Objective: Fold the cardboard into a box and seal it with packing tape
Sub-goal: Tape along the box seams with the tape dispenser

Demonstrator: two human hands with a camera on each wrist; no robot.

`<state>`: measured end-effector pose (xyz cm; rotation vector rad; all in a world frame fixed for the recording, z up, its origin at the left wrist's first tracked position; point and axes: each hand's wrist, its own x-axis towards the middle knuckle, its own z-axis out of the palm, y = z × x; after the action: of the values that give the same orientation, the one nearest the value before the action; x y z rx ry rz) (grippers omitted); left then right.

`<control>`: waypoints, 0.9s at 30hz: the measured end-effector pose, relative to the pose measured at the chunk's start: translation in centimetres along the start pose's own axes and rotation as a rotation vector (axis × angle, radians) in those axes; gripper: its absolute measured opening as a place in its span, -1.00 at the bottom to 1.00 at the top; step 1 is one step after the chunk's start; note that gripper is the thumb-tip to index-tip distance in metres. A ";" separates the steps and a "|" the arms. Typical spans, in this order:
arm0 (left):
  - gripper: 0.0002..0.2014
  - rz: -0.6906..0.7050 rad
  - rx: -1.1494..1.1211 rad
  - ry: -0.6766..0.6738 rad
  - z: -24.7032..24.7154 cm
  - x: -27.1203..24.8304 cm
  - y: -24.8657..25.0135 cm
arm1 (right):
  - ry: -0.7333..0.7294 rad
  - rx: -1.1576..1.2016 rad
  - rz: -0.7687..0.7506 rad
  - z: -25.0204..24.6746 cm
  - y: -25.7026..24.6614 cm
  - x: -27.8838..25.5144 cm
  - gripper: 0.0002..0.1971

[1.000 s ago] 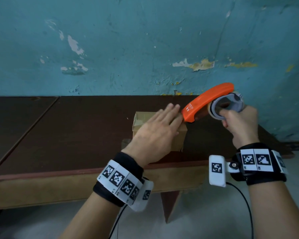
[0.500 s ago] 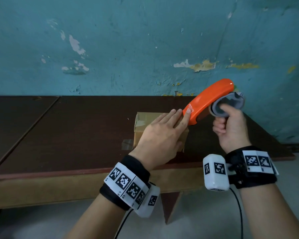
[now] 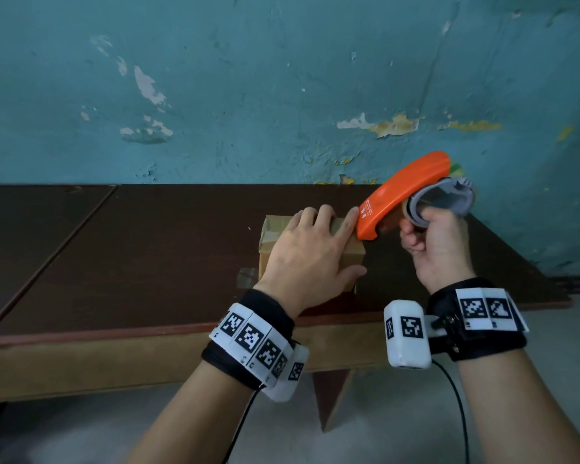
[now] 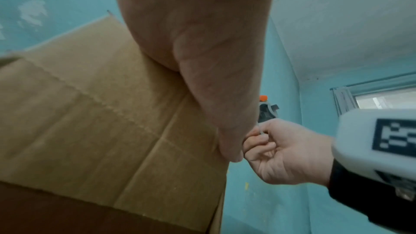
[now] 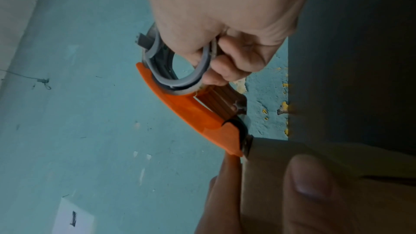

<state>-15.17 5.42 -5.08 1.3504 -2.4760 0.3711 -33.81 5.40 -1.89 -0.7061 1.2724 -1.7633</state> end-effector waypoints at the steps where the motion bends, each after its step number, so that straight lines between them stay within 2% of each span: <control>1: -0.09 -0.003 0.005 0.010 0.1 0.0 0.1 | -0.009 -0.011 -0.012 0.0 -0.1 -0.1 -0.80; 7: 0.00 -0.013 0.042 -0.028 0.3 0.3 0.2 | -0.035 -0.003 -0.026 -0.6 0.0 -0.1 -0.82; 11: -0.02 -0.043 0.056 -0.054 0.4 0.1 0.2 | -0.028 -0.036 -0.052 -0.7 -0.3 -0.1 -0.81; 15: -0.01 -0.047 0.032 -0.046 0.2 -0.1 0.3 | 0.030 -0.078 -0.081 -1.5 -0.7 0.2 -0.84; 22: 0.04 -0.083 0.025 -0.071 0.0 0.0 0.4 | 0.242 -0.143 -0.125 -4.5 -2.1 1.7 -0.87; 27: 0.03 -0.078 0.020 -0.074 -0.1 0.0 0.5 | 0.265 -0.223 -0.199 -5.5 -2.5 1.4 -0.87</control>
<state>-15.54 5.72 -5.00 1.4897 -2.4753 0.3345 -39.69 7.17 -1.35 -0.7642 1.6452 -1.9433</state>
